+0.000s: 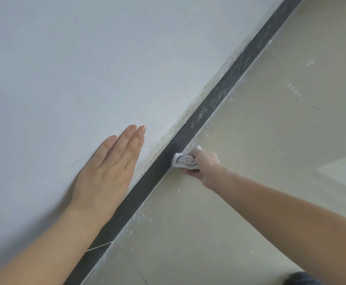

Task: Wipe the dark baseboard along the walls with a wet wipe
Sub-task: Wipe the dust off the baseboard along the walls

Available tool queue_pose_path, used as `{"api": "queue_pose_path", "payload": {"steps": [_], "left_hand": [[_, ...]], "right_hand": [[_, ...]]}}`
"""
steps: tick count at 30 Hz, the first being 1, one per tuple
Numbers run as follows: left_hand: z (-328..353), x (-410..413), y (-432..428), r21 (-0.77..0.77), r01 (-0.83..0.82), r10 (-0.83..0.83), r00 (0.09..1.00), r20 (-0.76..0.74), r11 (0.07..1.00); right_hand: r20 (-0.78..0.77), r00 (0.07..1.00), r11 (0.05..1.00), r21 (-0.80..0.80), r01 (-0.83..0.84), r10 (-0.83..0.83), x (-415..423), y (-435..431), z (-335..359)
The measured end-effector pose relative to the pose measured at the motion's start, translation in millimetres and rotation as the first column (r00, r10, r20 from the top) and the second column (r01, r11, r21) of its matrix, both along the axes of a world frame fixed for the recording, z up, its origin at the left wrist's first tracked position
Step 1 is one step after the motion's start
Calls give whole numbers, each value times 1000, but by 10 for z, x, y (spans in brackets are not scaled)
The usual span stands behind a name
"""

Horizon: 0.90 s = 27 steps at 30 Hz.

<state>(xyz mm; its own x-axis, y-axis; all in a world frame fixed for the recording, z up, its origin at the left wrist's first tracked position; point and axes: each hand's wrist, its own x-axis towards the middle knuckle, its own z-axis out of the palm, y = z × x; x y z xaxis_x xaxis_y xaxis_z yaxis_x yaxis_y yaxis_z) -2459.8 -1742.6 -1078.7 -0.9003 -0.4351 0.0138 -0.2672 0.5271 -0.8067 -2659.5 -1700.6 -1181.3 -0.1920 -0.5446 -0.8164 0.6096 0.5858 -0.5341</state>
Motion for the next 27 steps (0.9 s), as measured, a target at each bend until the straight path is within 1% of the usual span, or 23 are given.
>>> {"api": "queue_pose_path", "payload": {"steps": [3, 4, 5, 7, 9, 11, 12, 13, 14, 15, 16, 17, 18, 19, 20, 22, 23, 25, 27], "left_hand": [[-5, -9, 0, 0, -9, 9, 1000, 5, 1000], [-3, -7, -1, -2, 0, 0, 1000, -1, 1000], [-3, -6, 0, 4, 6, -6, 1000, -17, 1000], [-12, 10, -8, 14, 16, -15, 999, -35, 1000], [-13, -1, -18, 33, 14, -13, 998, -54, 999], [-26, -8, -17, 52, 11, -7, 997, -77, 999], [-33, -8, -16, 45, 20, -17, 997, -82, 999], [-34, -8, -15, 37, 32, -29, 996, -79, 999], [-34, -11, -14, 35, 40, -37, 997, -74, 999], [-35, -13, -15, 39, 36, -33, 997, -71, 999], [-28, -21, -13, 49, 24, -21, 997, -75, 999], [-18, -31, -13, 60, 14, -9, 997, -82, 998], [-12, -39, -15, 67, 3, 2, 997, -81, 998], [-10, -43, -18, 67, -3, 8, 997, -82, 998], [-12, -44, -22, 60, -5, 10, 997, -80, 998], [-24, -39, -35, 54, -5, 9, 997, -78, 999], [-36, -35, -39, 52, -5, 9, 997, -74, 999], [-49, -28, -38, 36, 5, -3, 998, -60, 999], [-56, -14, -32, 32, 9, -7, 998, -65, 999]], "right_hand": [[189, 965, 982, 4, -187, 182, 511, 143, 57], [207, 944, 965, -16, -261, 259, 645, 152, 32], [211, 934, 957, -40, -288, 290, 733, 141, 27], [224, 952, 978, -39, -205, 209, 759, 34, 40], [164, 985, 998, -19, -56, 59, 636, -82, 10], [33, 999, 999, 31, 23, -24, 408, -193, -82], [-8, 987, 982, 99, 162, -162, 228, -269, -78], [-276, 960, 992, 125, 0, 35, 113, -291, -60], [-465, 873, 990, 65, -128, 144, -12, -301, -50], [-329, 943, 998, -26, 50, -55, -162, -318, -11], [-4, 949, 947, -68, 315, -316, -245, -329, 0], [130, 891, 881, -141, 451, -435, -333, -348, -39], [59, 913, 901, -143, 409, -405, -322, -313, -26], [40, 922, 919, -83, 386, -384, -278, -252, -15], [32, 944, 943, -30, 330, -329, -161, -162, -10], [76, 982, 985, 41, 168, -171, 145, 9, -11], [132, 986, 994, 54, 92, -98, 316, 85, 9], [245, 969, 999, 21, -44, 37, 598, 151, 107], [267, 958, 994, -66, -90, 104, 680, 84, 203]]}}
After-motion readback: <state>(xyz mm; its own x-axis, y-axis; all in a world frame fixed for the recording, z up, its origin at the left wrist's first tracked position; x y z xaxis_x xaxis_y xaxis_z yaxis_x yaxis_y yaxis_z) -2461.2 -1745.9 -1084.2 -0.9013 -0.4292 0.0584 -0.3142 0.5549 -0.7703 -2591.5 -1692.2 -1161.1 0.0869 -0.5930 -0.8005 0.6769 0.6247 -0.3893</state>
